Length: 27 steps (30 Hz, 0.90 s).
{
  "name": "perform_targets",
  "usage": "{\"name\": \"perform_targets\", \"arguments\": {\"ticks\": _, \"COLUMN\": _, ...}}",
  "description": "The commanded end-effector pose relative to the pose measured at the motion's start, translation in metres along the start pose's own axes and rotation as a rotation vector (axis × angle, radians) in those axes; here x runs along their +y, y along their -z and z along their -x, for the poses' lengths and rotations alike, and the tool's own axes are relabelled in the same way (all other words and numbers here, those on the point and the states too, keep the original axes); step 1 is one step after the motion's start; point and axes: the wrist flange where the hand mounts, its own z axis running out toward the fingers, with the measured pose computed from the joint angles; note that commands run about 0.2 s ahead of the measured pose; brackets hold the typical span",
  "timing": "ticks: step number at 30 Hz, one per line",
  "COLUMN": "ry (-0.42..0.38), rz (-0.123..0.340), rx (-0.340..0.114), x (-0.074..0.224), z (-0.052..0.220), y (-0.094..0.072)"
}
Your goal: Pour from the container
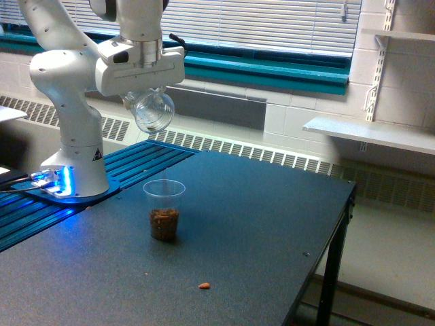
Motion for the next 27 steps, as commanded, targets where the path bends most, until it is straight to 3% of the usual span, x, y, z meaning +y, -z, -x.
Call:
{"name": "perform_targets", "arguments": {"ticks": 1, "ry": 0.003, "rz": 0.013, "rx": -0.003, "x": -0.0002, "z": -0.0014, "y": 0.0014}}
{"name": "perform_targets", "arguments": {"ticks": 15, "ry": 0.001, "rz": 0.006, "rx": -0.002, "x": -0.0013, "z": -0.0029, "y": 0.0038}}
{"name": "perform_targets", "arguments": {"ticks": 27, "ry": -0.004, "rz": -0.004, "rx": 0.029, "x": -0.0034, "z": -0.0023, "y": 0.0033}}
